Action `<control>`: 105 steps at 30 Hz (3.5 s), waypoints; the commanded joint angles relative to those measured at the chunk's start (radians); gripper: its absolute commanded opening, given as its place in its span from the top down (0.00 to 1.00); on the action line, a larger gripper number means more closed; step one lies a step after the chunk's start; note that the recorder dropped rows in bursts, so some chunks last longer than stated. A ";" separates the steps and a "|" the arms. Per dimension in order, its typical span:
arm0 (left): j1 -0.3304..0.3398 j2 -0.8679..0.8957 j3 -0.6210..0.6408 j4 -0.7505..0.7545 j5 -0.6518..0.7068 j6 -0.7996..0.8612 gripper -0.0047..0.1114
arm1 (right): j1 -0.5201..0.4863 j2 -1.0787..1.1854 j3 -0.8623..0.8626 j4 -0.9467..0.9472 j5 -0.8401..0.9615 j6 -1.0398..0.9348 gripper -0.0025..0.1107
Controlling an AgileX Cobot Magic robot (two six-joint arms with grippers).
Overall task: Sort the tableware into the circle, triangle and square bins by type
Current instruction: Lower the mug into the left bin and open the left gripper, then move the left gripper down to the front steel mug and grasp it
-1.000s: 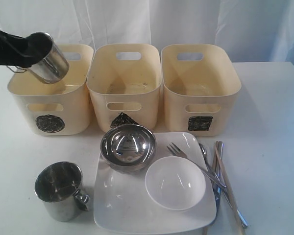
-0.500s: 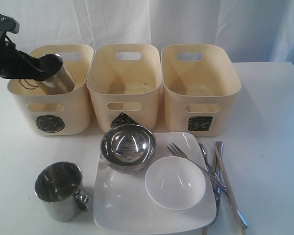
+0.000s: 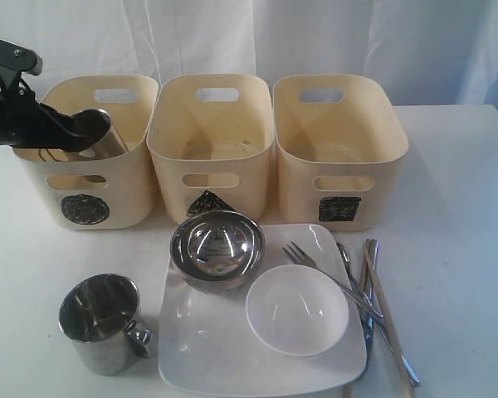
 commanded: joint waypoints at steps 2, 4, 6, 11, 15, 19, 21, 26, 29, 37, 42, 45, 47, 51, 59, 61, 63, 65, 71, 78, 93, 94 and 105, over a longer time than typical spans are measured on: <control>-0.004 -0.006 -0.007 -0.024 0.026 0.014 0.96 | -0.001 -0.006 0.005 0.002 -0.008 -0.007 0.98; -0.004 -0.006 -0.007 -0.024 0.026 0.014 0.96 | -0.001 -0.006 0.005 0.002 -0.008 -0.007 0.98; -0.004 -0.006 -0.007 -0.024 0.026 0.014 0.96 | -0.001 -0.006 0.005 0.002 -0.008 -0.007 0.98; -0.004 -0.006 -0.007 -0.024 0.027 0.014 0.96 | -0.001 -0.006 0.005 0.002 -0.008 -0.007 0.98; -0.004 -0.006 -0.007 -0.024 0.027 0.014 0.83 | -0.001 -0.006 0.005 0.002 -0.008 -0.007 0.98; -0.004 -0.006 -0.007 -0.024 0.027 0.014 0.61 | -0.001 -0.006 0.005 0.002 -0.008 -0.007 0.98; -0.004 -0.006 -0.007 -0.024 0.017 0.011 0.54 | -0.001 -0.006 0.005 0.002 -0.008 -0.007 0.98; -0.004 -0.010 -0.007 -0.024 -0.065 -0.034 0.52 | -0.001 -0.006 0.005 0.002 -0.008 -0.007 0.98; -0.004 -0.032 -0.007 -0.024 -0.073 -0.051 0.52 | -0.001 -0.006 0.005 0.002 -0.008 -0.007 0.98; -0.004 -0.146 -0.007 -0.024 -0.033 -0.049 0.52 | -0.001 -0.006 0.005 0.002 -0.008 -0.007 0.98; -0.004 -0.243 -0.005 -0.024 0.005 -0.065 0.52 | -0.001 -0.006 0.005 0.002 -0.008 -0.007 0.98; -0.004 -0.308 0.017 -0.024 0.078 -0.098 0.52 | -0.001 -0.006 0.005 0.002 -0.008 -0.007 0.98; -0.004 -0.351 0.046 -0.024 0.146 -0.098 0.52 | -0.001 -0.006 0.005 0.002 -0.008 -0.007 0.98; -0.004 -0.431 0.104 0.108 0.249 -0.196 0.52 | -0.001 -0.006 0.005 0.002 -0.008 -0.007 0.98; -0.004 -0.529 0.148 0.775 0.531 -0.771 0.52 | -0.001 -0.006 0.005 0.002 -0.008 -0.007 0.98; -0.004 -0.544 0.148 0.871 0.609 -0.849 0.52 | -0.001 -0.006 0.005 0.002 -0.008 -0.007 0.98; -0.004 -0.556 0.148 0.939 0.680 -0.898 0.54 | -0.001 -0.006 0.005 0.002 -0.008 -0.007 0.98; -0.004 -0.562 0.148 0.980 0.741 -0.933 0.57 | -0.001 -0.006 0.005 0.002 -0.008 -0.007 0.98; -0.004 -0.567 0.163 0.983 0.830 -0.937 0.58 | -0.001 -0.006 0.005 0.002 -0.008 -0.007 0.98; -0.004 -0.567 0.266 0.983 0.753 -0.910 0.55 | -0.001 -0.006 0.005 0.002 -0.008 -0.007 0.98; -0.004 -0.567 0.392 0.911 0.600 -0.904 0.41 | -0.001 -0.006 0.005 0.002 -0.008 -0.007 0.98; -0.004 -0.567 0.394 0.915 0.600 -0.904 0.41 | -0.001 -0.006 0.005 0.002 -0.008 -0.007 0.98; -0.004 -0.493 0.481 0.801 0.507 -0.804 0.41 | -0.001 -0.006 0.005 0.002 -0.008 -0.007 0.98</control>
